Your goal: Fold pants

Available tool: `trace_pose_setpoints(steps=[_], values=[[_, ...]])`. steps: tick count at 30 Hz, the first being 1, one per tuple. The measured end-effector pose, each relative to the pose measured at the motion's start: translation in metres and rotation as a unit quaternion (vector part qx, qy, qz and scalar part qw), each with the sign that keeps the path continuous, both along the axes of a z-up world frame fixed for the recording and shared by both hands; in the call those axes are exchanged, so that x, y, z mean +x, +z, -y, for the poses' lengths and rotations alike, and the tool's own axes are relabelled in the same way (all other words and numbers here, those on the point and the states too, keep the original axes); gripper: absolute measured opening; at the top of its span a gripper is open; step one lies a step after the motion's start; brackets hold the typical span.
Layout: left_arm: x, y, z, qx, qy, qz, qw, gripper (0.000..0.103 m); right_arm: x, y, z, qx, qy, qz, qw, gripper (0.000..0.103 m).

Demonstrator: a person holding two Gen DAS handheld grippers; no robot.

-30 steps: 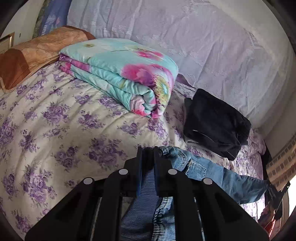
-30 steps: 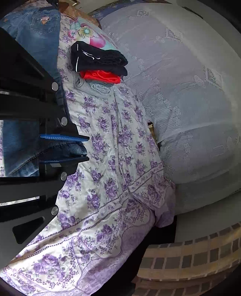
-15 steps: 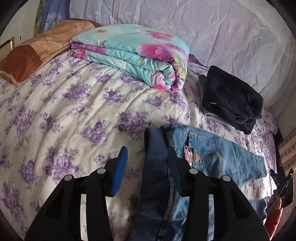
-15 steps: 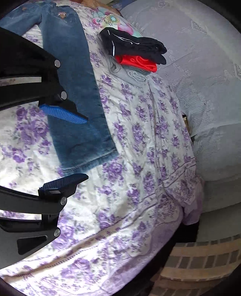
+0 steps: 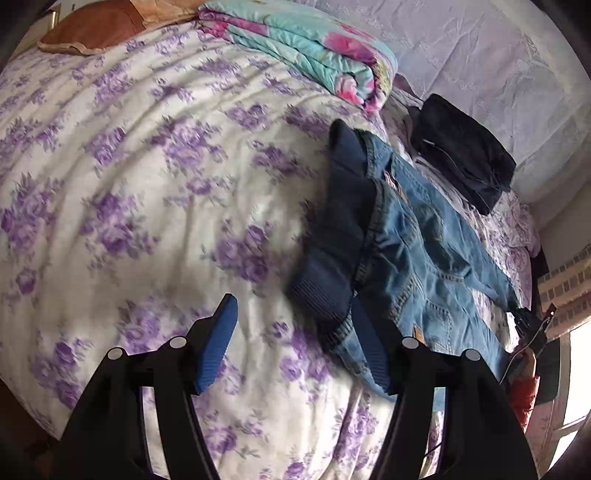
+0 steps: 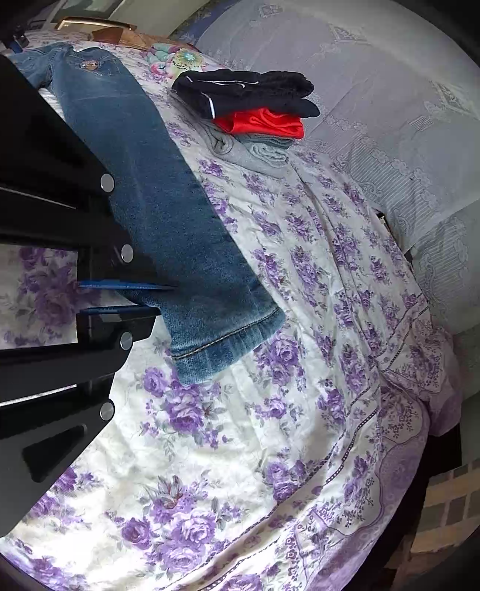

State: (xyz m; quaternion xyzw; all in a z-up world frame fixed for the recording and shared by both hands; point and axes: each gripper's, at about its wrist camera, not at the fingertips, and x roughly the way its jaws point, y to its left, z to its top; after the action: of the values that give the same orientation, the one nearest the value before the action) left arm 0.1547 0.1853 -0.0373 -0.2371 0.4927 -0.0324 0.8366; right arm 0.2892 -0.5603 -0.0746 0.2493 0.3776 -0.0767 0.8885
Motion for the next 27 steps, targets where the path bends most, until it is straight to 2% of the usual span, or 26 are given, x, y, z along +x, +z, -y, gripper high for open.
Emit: trace_pose_setpoints(steps=[2, 5, 8, 9, 10, 11, 14, 17, 20, 22, 24, 27], values=[[0.002, -0.008, 0.011, -0.014, -0.015, -0.004, 0.9998, 0.066, -0.003, -0.005, 0.009, 0.019, -0.003, -0.007, 1.0, 0.015], [0.005, -0.018, 0.019, -0.035, -0.012, -0.003, 0.9993, 0.07, -0.036, 0.019, 0.002, -0.029, -0.035, 0.025, 0.999, 0.022], [0.007, -0.019, 0.026, -0.041, -0.013, 0.008, 0.999, 0.071, -0.089, 0.045, -0.009, -0.051, -0.022, 0.066, 0.996, 0.022], [0.008, -0.018, 0.028, -0.046, -0.012, 0.011, 0.9988, 0.069, -0.11, 0.05, -0.011, -0.048, -0.019, 0.076, 0.996, 0.022], [0.008, -0.017, 0.031, -0.053, -0.014, 0.016, 0.9984, 0.058, -0.131, 0.053, -0.013, -0.044, -0.017, 0.082, 0.996, 0.022], [0.008, -0.017, 0.034, -0.061, -0.022, 0.018, 0.9977, 0.054, -0.155, 0.054, -0.016, -0.042, -0.017, 0.085, 0.995, 0.022], [0.006, -0.015, 0.041, -0.039, -0.012, 0.03, 0.9987, 0.054, -0.219, 0.05, -0.019, -0.028, -0.025, 0.078, 0.996, 0.022], [0.007, -0.019, 0.042, -0.038, -0.012, 0.035, 0.9986, 0.054, -0.263, 0.034, -0.022, -0.003, -0.032, 0.054, 0.998, 0.022], [0.007, -0.023, 0.041, -0.05, -0.001, 0.042, 0.9979, 0.057, -0.278, 0.013, -0.025, 0.023, -0.028, 0.039, 0.999, 0.022], [0.005, -0.023, 0.043, -0.045, 0.006, 0.046, 0.9979, 0.058, -0.27, -0.002, -0.023, 0.048, -0.033, 0.029, 0.998, 0.022], [0.003, -0.022, 0.044, -0.04, 0.013, 0.051, 0.9978, 0.057, -0.256, -0.009, -0.023, 0.072, -0.024, 0.037, 0.996, 0.022], [-0.001, -0.021, 0.041, -0.03, 0.029, 0.052, 0.9978, 0.038, -0.238, -0.013, -0.022, 0.104, -0.029, 0.058, 0.992, 0.028]])
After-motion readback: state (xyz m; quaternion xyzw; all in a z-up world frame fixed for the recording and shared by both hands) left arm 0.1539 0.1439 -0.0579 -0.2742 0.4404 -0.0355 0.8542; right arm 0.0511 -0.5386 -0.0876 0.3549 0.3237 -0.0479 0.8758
